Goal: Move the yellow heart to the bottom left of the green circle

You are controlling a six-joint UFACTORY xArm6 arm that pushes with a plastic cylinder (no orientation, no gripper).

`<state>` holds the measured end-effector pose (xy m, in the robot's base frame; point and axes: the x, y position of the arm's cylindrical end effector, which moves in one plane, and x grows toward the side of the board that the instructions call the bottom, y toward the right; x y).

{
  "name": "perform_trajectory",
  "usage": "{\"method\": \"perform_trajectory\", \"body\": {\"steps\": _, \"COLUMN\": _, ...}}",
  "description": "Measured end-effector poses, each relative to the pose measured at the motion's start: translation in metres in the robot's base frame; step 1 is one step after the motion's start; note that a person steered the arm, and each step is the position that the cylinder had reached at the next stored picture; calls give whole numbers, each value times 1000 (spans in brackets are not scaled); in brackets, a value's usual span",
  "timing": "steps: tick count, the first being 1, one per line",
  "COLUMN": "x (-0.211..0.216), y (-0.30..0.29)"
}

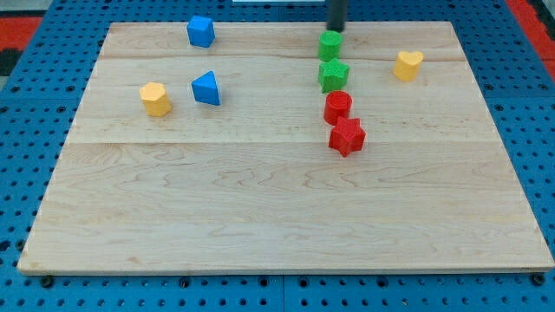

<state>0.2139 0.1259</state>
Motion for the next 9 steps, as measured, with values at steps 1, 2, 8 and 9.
{"method": "perform_trajectory", "body": {"steps": 1, "x": 15, "y": 78}}
{"method": "perform_trajectory", "body": {"steps": 2, "x": 86, "y": 119}}
{"method": "perform_trajectory", "body": {"steps": 8, "x": 62, "y": 26}}
{"method": "perform_trajectory", "body": {"steps": 9, "x": 62, "y": 26}}
